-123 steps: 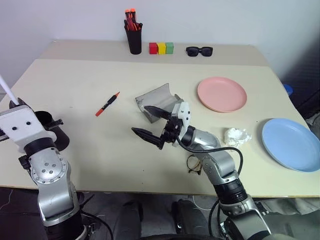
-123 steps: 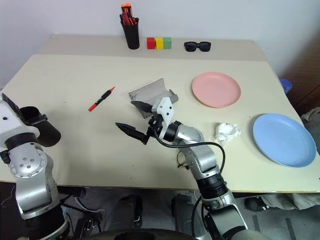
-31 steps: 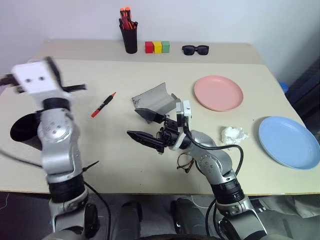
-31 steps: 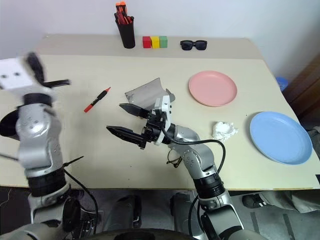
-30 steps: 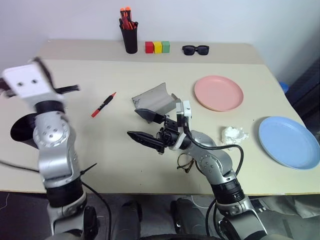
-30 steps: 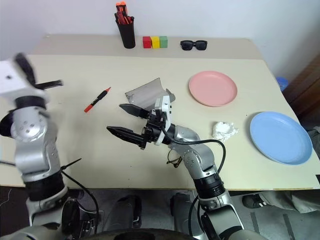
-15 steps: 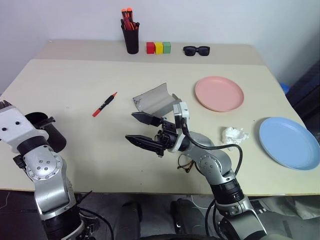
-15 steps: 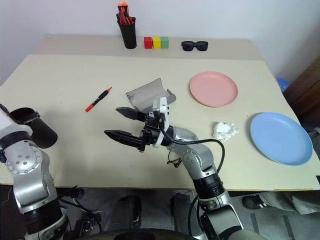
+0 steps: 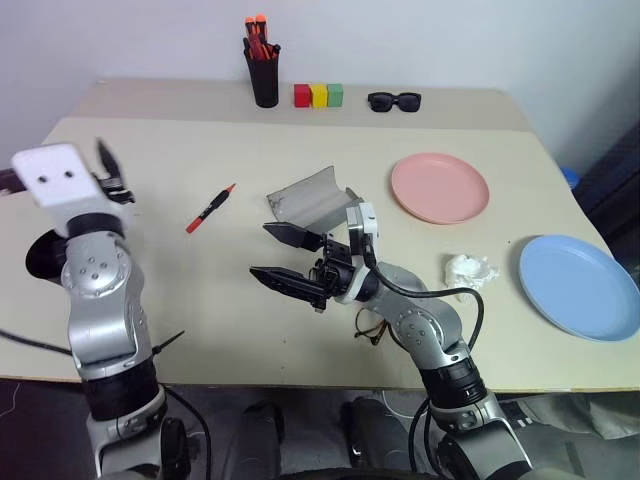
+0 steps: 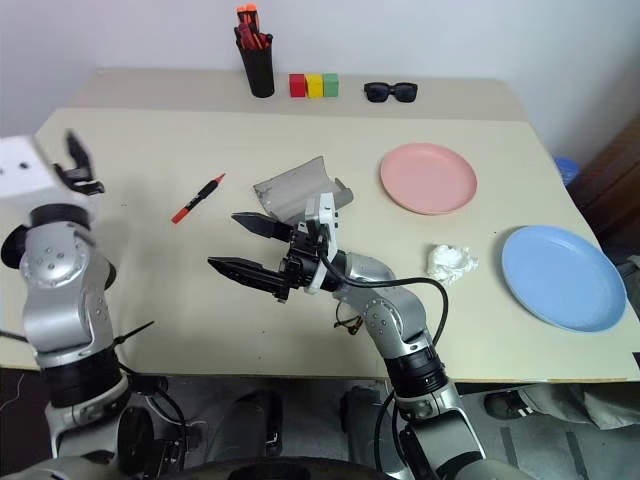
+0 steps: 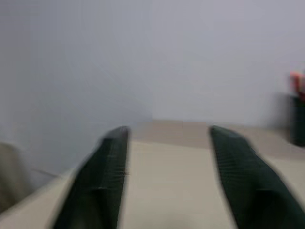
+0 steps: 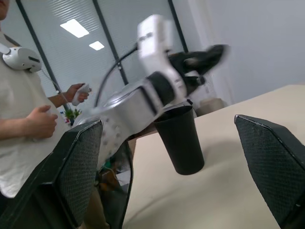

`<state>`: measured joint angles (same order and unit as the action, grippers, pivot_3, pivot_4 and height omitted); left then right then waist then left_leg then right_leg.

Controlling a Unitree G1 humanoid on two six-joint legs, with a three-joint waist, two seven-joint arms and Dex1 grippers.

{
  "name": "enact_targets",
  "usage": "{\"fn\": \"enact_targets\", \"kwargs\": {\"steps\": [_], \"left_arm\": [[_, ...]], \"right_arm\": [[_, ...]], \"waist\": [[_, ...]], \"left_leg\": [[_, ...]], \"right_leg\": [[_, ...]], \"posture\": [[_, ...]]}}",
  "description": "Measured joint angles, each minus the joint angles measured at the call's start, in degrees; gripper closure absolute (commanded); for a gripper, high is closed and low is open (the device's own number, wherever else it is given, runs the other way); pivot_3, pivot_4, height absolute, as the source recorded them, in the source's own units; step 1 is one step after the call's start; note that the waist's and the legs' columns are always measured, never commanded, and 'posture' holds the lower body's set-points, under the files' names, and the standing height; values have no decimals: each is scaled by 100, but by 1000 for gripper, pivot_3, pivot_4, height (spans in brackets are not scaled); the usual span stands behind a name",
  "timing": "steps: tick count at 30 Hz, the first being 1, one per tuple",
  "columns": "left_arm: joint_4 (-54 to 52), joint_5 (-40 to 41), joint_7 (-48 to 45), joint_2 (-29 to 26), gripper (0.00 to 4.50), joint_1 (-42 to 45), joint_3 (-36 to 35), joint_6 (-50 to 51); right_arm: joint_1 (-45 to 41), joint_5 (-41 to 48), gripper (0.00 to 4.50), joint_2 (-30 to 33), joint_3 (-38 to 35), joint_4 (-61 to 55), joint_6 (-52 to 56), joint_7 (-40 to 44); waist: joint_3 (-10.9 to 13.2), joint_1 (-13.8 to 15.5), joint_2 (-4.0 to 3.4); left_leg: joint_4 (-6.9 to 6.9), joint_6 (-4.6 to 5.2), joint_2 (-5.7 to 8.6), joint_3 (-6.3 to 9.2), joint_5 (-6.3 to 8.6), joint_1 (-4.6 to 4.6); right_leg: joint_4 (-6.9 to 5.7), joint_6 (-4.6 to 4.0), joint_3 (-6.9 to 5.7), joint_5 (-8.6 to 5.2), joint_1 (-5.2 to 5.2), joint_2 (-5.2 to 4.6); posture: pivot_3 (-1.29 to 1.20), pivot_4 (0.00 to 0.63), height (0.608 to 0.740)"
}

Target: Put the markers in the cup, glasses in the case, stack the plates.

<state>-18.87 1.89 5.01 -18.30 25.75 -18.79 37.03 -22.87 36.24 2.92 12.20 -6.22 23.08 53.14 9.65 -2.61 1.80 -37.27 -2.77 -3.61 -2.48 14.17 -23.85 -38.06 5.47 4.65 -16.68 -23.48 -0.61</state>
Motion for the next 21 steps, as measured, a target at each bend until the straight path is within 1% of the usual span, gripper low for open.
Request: {"fn": "enact_targets", "kwargs": {"steps": [2, 5, 7, 11, 14, 18, 21], "left_arm": [[336, 11, -186, -154, 192, 303, 249, 732], [1102, 322, -371, -139, 192, 998, 107, 1803], [1669, 472, -587, -255, 192, 1296, 147, 2346], [2732, 523, -947, -432, 192, 1607, 355, 2503], [3615, 592, -1276, -536, 192, 2005, 511, 2473], [4350, 609, -1551, -604, 192, 2314, 702, 2260], [4679, 631, -1637, -609, 973, 2451, 706, 2120]], "right_arm": [[0, -4, 0, 8, -23, 0, -8, -11], [-7, -19, 0, -5, -15, 0, -27, -51], [-9, -32, 0, -9, -15, 0, -44, -74], [-12, -67, 0, -16, -20, 0, -92, -107], [-17, -106, 0, -36, -14, 1, -105, -115], [-18, -120, 0, -51, -16, 1, -128, -121], [-17, -122, 0, -55, -24, 1, -159, -144]], "waist": [[1, 2, -1], [1, 6, -1], [1, 0, -1], [2, 14, 1], [3, 29, 1], [3, 26, 1], [3, 22, 0]], "left_leg": [[3, -1, 0, 7, 0, -1], [2, -2, 0, 12, -1, -2], [2, -2, 1, 8, -1, -2], [3, -6, 1, 13, -4, -7], [0, -9, 2, 12, -6, -11], [1, -10, 2, 12, -6, -15], [2, -12, 2, 13, -7, -15]], "right_leg": [[-4, -1, -4, -1, -3, 5], [-3, -1, -6, -1, -3, 4], [-1, -1, -4, -1, -3, 2], [-1, -1, -8, -1, -7, 2], [0, -1, -9, -1, -7, -1], [-1, -1, -9, -1, -11, -1], [-4, -1, -9, -1, -12, 0]], "posture": [[0, 150, 732], [0, 150, 732], [0, 150, 732], [0, 150, 732], [0, 150, 732], [0, 150, 732], [0, 150, 732]]}}
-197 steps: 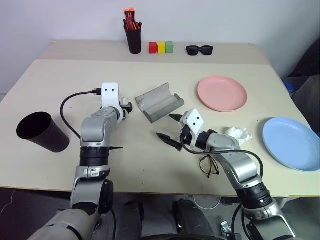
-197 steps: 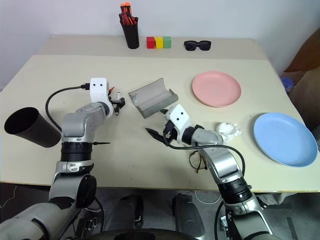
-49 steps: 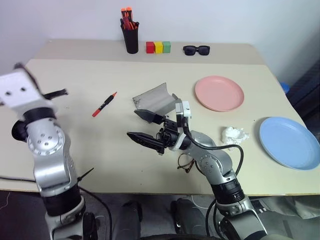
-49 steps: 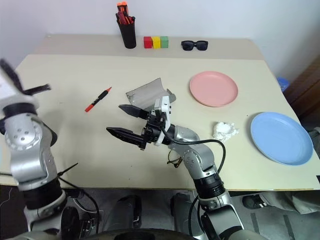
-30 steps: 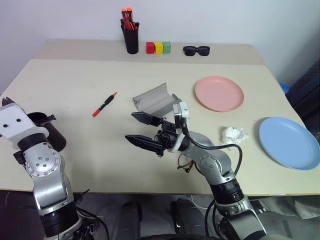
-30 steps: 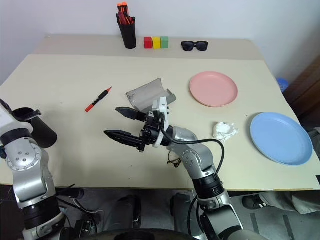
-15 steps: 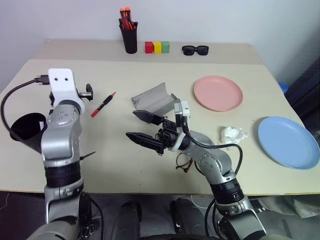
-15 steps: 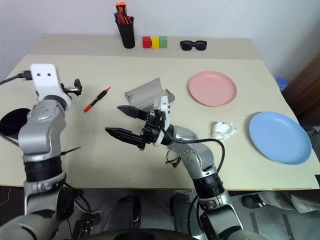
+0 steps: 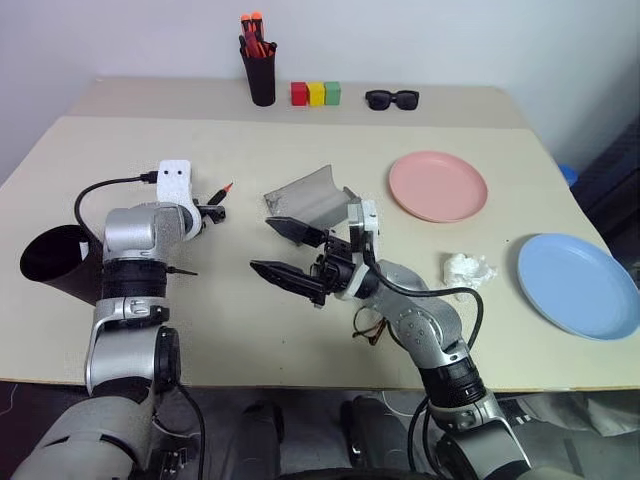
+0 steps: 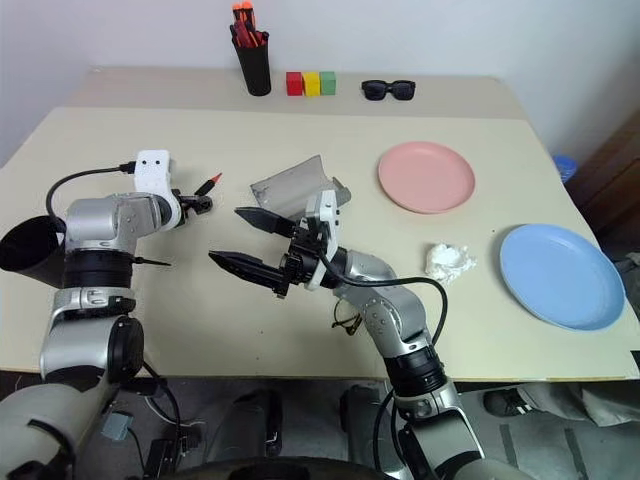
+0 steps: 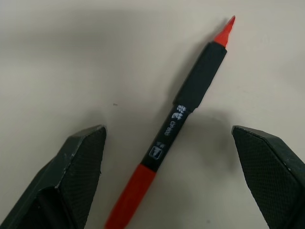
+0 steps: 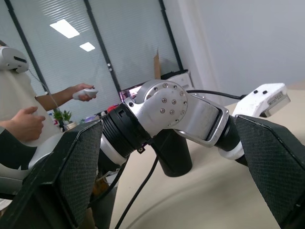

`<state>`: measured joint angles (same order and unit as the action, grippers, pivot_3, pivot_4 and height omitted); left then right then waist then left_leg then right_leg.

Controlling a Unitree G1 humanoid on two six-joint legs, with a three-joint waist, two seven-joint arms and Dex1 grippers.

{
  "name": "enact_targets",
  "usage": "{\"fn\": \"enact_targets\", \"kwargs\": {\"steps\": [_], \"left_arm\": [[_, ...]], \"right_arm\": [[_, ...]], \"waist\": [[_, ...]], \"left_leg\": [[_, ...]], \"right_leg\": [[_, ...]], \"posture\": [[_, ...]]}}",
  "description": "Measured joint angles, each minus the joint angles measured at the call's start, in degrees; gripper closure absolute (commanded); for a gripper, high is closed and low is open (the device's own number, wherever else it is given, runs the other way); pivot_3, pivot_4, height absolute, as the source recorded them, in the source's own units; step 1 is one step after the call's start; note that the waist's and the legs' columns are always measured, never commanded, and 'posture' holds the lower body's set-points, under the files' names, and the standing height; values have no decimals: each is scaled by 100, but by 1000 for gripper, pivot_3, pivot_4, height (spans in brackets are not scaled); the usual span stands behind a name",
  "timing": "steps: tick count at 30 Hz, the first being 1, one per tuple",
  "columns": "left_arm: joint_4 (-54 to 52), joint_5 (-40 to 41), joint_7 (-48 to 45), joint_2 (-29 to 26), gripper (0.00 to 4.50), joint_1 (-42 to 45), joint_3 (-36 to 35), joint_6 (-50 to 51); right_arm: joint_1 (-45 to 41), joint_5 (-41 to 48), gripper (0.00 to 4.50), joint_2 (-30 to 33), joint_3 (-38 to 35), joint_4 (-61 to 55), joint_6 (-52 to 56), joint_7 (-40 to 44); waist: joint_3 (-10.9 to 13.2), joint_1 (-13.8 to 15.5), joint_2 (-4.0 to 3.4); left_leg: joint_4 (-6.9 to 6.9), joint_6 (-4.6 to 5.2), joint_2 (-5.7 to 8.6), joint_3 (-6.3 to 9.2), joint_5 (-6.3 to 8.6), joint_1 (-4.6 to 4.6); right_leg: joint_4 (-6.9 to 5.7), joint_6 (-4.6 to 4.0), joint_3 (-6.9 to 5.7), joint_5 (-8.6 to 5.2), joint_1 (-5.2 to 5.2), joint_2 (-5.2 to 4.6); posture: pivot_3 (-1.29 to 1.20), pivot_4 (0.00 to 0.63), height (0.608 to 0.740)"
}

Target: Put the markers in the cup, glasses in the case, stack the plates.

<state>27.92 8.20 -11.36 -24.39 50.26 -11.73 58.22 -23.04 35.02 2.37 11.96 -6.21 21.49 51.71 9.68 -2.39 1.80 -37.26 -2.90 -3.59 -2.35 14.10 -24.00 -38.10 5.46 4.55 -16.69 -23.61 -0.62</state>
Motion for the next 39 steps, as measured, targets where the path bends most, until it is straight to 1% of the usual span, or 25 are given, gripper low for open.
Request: {"fn": "enact_targets", "kwargs": {"steps": [7, 10, 12, 13, 14, 15, 17, 19, 20, 21, 23, 26, 28, 32, 35, 39], "left_arm": [[128, 105, 17, 59, 4475, 30, -162, -117], [34, 117, 54, 160, 4475, -72, -197, -409], [-298, -219, 328, 222, 4475, -439, 69, -1603], [-451, -420, 520, 251, 4475, -604, 165, -2388], [-666, -472, 625, 301, 4475, -712, 150, -3043], [-859, -411, 650, 371, 4475, -718, 82, -3416], [-1520, -198, 839, 647, 4475, -798, -277, -4226], [-2310, -400, 1316, 678, 4475, -1120, -443, -4994], [-2525, -517, 1482, 664, 4475, -1245, -518, -5184], [-2773, -680, 1691, 625, 4475, -1452, -611, -5321], [-3472, -1094, 2132, 620, 4475, -2207, -852, -5549], [-4110, -1478, 2476, 663, 4475, -3054, -1138, -5585], [-4451, -1551, 2669, 796, 4475, -3305, -1350, -5480], [-4963, -1646, 2915, 1072, 4475, -3861, -1584, -5355], [-4996, -1646, 3023, 1343, 4475, -4155, -1605, -5326], [-5005, -1637, 3052, 1480, 4475, -4334, -1599, -5361]], "right_arm": [[0, 0, 0, -4, 3, 0, -3, -62], [1, 1, 0, -3, 3, 0, -2, -67], [2, 1, 0, -3, 6, -1, -2, -71], [6, 2, 0, -1, 3, -3, -2, -72], [9, 3, 0, 0, 0, -3, -1, -72], [11, 3, 0, 1, -1, -3, 0, -75], [13, 4, 0, -5, 20, -3, 7, -77], [25, 6, 0, -2, 12, -8, 9, -83], [42, 7, 0, 4, -2, -13, 9, -84], [56, 8, 0, 6, -1, -15, 11, -89], [96, 10, 0, 14, -4, -29, 16, -92], [113, 17, 0, 30, -13, -34, 37, -91], [112, 24, 0, 33, -7, -34, 70, -83], [111, 97, 0, 42, -7, -34, 128, -19], [110, 128, 0, 46, -14, -34, 154, 19], [101, 130, 0, 44, -13, -34, 175, 37]], "waist": [[0, 35, 0], [0, 42, 0], [0, 40, 1], [1, 33, 1], [0, 39, 1], [0, 57, 1], [0, 102, 1], [-2, 93, -3], [-2, 99, -3], [-2, 105, -3], [-3, 103, -4], [-4, 155, -1], [-7, 197, 5], [-11, 154, 9], [-11, 144, 9], [-11, 146, 10]], "left_leg": [[-4, 0, 1, 0, 0, -4], [-4, 0, 1, 0, 0, -4], [-2, -2, -1, 0, -1, -7], [-1, -3, -3, -3, -1, -12], [-1, -7, -5, -3, -4, -25], [-2, -12, -5, -3, -7, -37], [-2, -12, -6, -13, -7, -43], [4, -11, -7, -27, -6, -38], [5, -11, -7, -27, -6, -36], [5, -11, -9, -27, -6, -36], [3, -11, -11, -29, -6, -36], [-8, -10, -11, -27, -6, -39], [-18, -8, -10, -22, -6, -40], [-20, -6, -10, -23, -4, -32], [-19, -6, -12, -17, -4, -31], [-20, -6, -12, -16, -4, -32]], "right_leg": [[1, 0, 0, 0, 1, -2], [1, 0, 0, 0, 1, -3], [1, 0, 1, 1, -3, -5], [0, -1, 3, 1, -10, -6], [-1, -4, 3, 4, -22, -6], [-6, -4, 2, 4, -36, -6], [-8, -5, 6, 6, -47, -8], [-7, -4, 18, 7, -50, -8], [-9, -4, 18, 7, -50, -7], [-9, -5, 17, 7, -51, -5], [-11, -5, 18, 7, -51, -5], [-12, -7, 12, 8, -49, -7], [-10, -7, 6, 8, -39, -7], [-8, -7, 7, 9, -30, -6], [-11, -8, 4, 9, -31, 0], [-10, -8, 4, 9, -31, -1]], "posture": [[0, 150, 732], [0, 150, 732], [0, 150, 732], [0, 150, 732], [0, 150, 732], [0, 150, 732], [0, 150, 732], [0, 150, 732], [0, 150, 732], [0, 150, 732], [0, 150, 732], [0, 150, 732], [0, 150, 732], [0, 150, 732], [0, 150, 732], [0, 150, 732]]}}
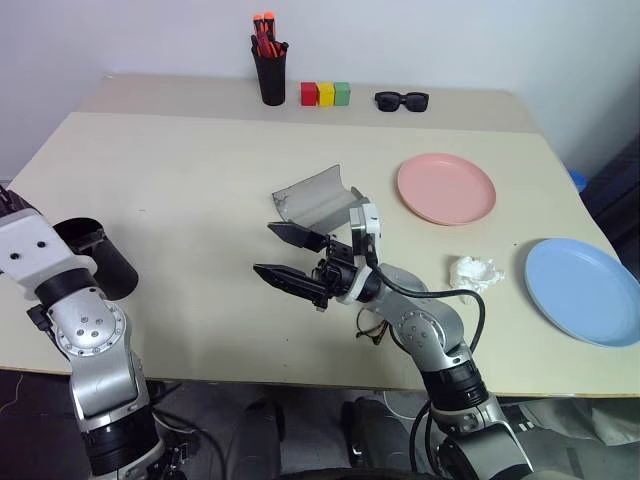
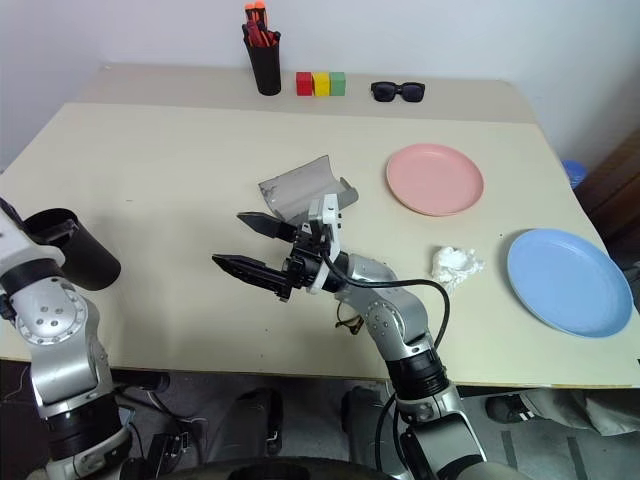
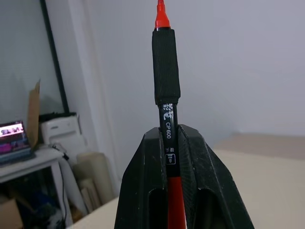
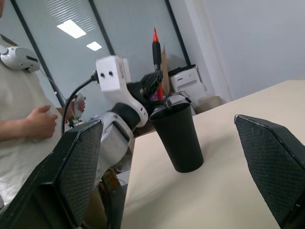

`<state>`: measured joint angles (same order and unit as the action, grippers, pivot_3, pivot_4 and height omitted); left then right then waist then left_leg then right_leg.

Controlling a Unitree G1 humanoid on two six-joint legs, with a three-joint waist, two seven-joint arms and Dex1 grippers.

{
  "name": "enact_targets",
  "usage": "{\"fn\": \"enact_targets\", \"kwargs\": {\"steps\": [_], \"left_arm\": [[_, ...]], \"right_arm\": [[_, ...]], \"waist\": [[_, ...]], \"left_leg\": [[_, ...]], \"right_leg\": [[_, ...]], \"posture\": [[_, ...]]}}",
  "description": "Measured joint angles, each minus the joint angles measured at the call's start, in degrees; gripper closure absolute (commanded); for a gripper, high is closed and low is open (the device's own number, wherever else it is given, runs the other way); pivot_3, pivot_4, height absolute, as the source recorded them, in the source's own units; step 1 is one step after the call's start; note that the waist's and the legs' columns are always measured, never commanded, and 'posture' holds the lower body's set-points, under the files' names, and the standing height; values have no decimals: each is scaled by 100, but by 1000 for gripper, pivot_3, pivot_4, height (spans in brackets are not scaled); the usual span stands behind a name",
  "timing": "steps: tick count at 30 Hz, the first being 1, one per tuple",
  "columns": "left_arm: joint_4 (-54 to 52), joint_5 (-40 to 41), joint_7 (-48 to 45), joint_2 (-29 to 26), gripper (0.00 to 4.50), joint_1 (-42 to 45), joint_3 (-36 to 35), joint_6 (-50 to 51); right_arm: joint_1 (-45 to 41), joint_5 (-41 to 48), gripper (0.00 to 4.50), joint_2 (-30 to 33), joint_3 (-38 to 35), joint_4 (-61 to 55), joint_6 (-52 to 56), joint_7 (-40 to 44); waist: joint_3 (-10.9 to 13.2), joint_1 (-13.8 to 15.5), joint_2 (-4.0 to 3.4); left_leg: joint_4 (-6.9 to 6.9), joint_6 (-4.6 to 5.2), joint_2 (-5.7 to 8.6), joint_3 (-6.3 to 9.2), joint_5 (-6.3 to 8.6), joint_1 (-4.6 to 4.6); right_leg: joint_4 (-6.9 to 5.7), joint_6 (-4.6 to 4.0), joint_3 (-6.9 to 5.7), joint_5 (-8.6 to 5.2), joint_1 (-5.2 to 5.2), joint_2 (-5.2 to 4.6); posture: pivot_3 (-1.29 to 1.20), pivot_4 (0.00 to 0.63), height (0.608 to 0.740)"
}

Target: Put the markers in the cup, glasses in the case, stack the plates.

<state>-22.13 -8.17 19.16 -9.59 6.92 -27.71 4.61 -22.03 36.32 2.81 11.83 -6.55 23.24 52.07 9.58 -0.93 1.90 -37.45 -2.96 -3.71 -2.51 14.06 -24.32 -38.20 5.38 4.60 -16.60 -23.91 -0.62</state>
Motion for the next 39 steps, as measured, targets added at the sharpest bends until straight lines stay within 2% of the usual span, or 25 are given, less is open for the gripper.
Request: {"fn": "enact_targets", "kwargs": {"steps": [9, 13, 34, 39], "left_arm": [[129, 84, 9, 179, 4475, -4, 108, -75], [130, 65, 55, 232, 2898, -5, 156, -113], [132, -2, 71, 278, 2898, 76, 415, -157], [129, 90, -584, -213, 2898, 792, 846, -156]], "right_arm": [[-4, -2, 0, -2, 0, 0, 1, -13], [-4, -4, 0, -1, -1, 0, 0, -24], [-5, -4, 0, 4, -2, 0, -1, -8], [-8, -6, 0, 5, -9, 0, -1, -13]], "waist": [[0, -6, 0], [0, -5, 0], [0, -8, 0], [0, 34, 1]], "left_leg": [[0, 0, 0, -1, 0, 0], [0, 0, 0, 0, 0, 0], [0, 0, 0, 0, 0, 1], [-6, 0, 4, 5, 0, -4]], "right_leg": [[0, 0, 0, 0, 0, 1], [0, 0, 0, 0, 0, 1], [-1, 0, 0, 0, 0, 2], [1, 0, -3, 0, 5, 1]], "posture": [[0, 150, 732], [0, 150, 732], [0, 150, 732], [0, 150, 732]]}}
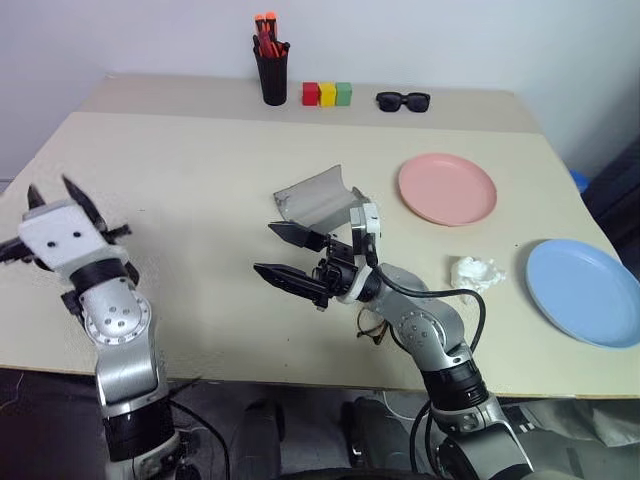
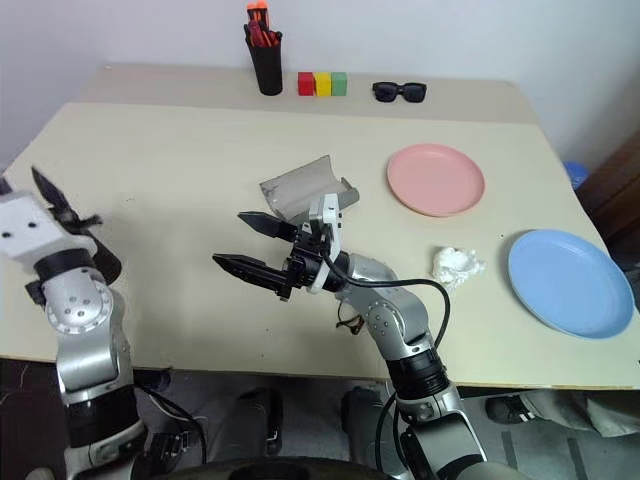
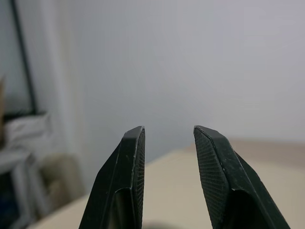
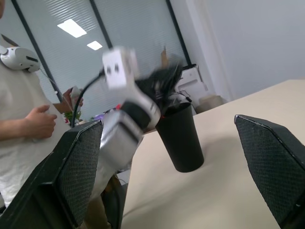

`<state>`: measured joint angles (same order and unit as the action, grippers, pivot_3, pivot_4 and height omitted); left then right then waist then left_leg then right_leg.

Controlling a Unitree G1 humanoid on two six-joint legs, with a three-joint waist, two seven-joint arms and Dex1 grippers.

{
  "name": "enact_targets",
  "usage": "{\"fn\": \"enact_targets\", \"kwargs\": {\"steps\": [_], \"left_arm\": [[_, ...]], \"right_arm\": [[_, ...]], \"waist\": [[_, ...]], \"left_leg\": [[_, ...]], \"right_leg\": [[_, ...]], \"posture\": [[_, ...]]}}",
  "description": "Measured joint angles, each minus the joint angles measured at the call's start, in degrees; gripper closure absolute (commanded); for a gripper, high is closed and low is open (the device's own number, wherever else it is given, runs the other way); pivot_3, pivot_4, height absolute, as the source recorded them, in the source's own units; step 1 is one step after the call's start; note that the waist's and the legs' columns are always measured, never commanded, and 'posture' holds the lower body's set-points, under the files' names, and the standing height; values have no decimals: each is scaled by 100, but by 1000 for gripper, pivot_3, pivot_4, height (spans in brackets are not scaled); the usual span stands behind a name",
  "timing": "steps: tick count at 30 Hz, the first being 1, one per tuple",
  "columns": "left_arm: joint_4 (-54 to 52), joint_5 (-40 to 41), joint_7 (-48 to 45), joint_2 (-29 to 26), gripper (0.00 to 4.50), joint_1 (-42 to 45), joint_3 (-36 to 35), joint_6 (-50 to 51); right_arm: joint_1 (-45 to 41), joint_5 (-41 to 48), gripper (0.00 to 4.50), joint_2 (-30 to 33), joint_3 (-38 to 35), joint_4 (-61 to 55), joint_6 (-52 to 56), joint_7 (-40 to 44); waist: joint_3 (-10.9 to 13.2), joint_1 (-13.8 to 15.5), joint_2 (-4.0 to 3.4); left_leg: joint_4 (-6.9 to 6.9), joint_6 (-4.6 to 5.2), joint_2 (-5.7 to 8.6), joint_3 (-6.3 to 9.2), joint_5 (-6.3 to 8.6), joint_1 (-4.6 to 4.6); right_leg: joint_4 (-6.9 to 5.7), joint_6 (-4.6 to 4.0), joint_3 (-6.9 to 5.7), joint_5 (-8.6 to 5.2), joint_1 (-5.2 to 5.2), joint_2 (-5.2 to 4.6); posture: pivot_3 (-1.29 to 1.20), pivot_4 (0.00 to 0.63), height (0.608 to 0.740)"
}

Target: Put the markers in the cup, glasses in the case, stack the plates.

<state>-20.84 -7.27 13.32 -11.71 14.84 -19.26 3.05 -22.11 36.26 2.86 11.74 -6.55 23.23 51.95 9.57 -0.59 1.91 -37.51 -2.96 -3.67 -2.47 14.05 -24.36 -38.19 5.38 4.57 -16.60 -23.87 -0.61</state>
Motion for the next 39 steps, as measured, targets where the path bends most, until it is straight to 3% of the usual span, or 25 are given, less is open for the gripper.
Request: {"fn": "enact_targets", "kwargs": {"steps": [3, 7, 13, 21, 28, 31, 36, 37, 39], "left_arm": [[-13, 484, -967, -229, 2035, 650, 633, 295], [516, 1161, -2436, -532, 54, 1187, 1692, 1951], [2119, 1552, -3800, -598, 54, 2114, 2473, 3178], [3941, 1525, -4865, -471, 54, 3049, 2969, 3015], [4308, 1511, -5564, -315, 54, 3177, 3281, 2886], [4421, 1453, -5641, -238, 1413, 3217, 3332, 2789], [4553, 1331, -5664, -185, 4105, 3217, 3334, 2740], [4554, 1309, -5669, -185, 4459, 3217, 3334, 2739], [4554, 1277, -5667, -170, 4459, 3204, 3343, 2722]], "right_arm": [[-6, -11, 0, 0, -1, 0, -5, -29], [-30, -248, 0, 91, -9, -2, -71, -287], [-60, -945, 0, 694, -256, 44, -255, -850], [268, -1624, 0, 2188, -1059, -125, -369, -1179], [1173, -1908, 0, 3367, -2054, -259, -518, -1232], [1498, -1913, 0, 3616, -2384, -269, -640, -1109], [1653, -1909, 0, 3654, -2511, -280, -790, -992], [1663, -1911, 0, 3654, -2513, -279, -819, -992], [1675, -1913, 0, 3654, -2517, -279, -880, -992]], "waist": [[0, -4, 0], [0, -64, -4], [4, -54, -8], [6, -13, -11], [7, -23, -15], [6, -39, -16], [6, -27, -18], [6, -20, -18], [6, -14, -18]], "left_leg": [[0, 0, 3, 0, 0, 3], [4, 0, 2, 2, 0, 13], [4, 0, 3, 4, -1, -1], [11, 1, 7, 0, 0, -4], [9, 2, 8, 0, -1, -3], [9, 2, 8, -1, -1, -2], [6, 2, 9, 0, -1, -2], [5, 2, 10, 0, -1, -3], [4, 2, 10, 0, -1, -2]], "right_leg": [[4, 0, 0, 0, 7, -2], [-1, 0, 2, 0, 6, 5], [-1, 0, 2, -1, -8, 6], [9, 2, 4, -3, -10, 3], [7, 2, 9, -4, -9, 4], [6, 3, 11, -3, -9, 5], [4, 3, 12, -3, -8, 5], [4, 3, 12, -3, -8, 4], [4, 3, 12, -3, -6, 4]], "posture": [[0, 150, 732], [0, 150, 732], [0, 150, 732], [0, 150, 732], [0, 150, 732], [0, 150, 732], [0, 150, 732], [0, 150, 732], [0, 150, 732]]}}
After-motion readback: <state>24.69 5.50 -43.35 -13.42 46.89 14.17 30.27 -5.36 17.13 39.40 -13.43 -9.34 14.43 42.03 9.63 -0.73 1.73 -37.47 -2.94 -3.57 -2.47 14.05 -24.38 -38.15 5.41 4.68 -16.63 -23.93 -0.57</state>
